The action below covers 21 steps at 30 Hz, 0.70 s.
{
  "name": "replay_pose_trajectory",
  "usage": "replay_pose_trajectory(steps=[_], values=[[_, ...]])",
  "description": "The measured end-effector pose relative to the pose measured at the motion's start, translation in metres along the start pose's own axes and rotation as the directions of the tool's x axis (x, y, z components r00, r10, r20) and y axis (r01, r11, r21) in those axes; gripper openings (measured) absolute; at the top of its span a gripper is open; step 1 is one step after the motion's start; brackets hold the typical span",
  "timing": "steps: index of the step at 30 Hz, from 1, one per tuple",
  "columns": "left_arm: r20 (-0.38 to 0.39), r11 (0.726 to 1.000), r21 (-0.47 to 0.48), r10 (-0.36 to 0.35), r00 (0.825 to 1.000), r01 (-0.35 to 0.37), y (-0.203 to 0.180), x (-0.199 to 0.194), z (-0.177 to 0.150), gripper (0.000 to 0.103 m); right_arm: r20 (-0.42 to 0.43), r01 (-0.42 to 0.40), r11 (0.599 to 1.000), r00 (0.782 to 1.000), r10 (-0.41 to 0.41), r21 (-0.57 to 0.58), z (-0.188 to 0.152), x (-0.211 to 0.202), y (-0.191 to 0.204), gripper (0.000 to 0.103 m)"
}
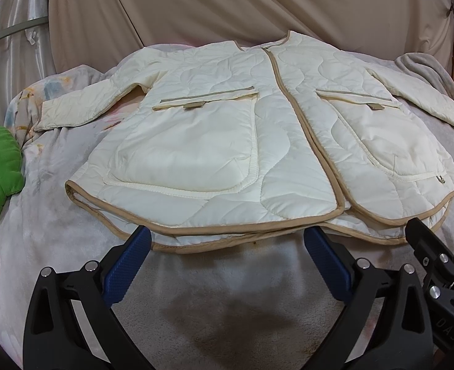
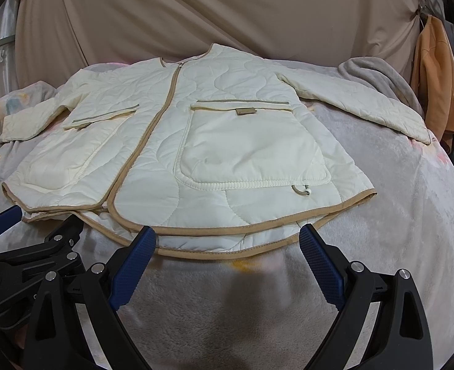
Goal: Fold large clothes
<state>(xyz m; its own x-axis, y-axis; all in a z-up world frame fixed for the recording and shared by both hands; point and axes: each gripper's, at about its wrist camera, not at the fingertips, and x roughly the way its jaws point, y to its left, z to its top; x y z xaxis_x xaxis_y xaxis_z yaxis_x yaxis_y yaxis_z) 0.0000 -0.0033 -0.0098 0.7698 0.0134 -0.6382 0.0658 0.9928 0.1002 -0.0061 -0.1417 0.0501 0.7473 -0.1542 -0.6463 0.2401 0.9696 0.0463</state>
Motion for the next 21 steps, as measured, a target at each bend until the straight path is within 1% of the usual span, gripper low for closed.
replay_pose_trajectory(steps=[10,21], values=[[-0.006,1.0,0.002,-0.001,1.0,0.001,0.001,0.0018,-0.0051,0.097,-0.003,0.0,1.0,1.0,0.0,0.0,-0.0002,0.0002,0.0,0.092],[-0.007,1.0,0.003,0.001,1.0,-0.001,0.0,0.0021,-0.0027,0.097,-0.004,0.0,1.0,1.0,0.0,0.0,-0.0006,0.0008,-0.001,0.092]])
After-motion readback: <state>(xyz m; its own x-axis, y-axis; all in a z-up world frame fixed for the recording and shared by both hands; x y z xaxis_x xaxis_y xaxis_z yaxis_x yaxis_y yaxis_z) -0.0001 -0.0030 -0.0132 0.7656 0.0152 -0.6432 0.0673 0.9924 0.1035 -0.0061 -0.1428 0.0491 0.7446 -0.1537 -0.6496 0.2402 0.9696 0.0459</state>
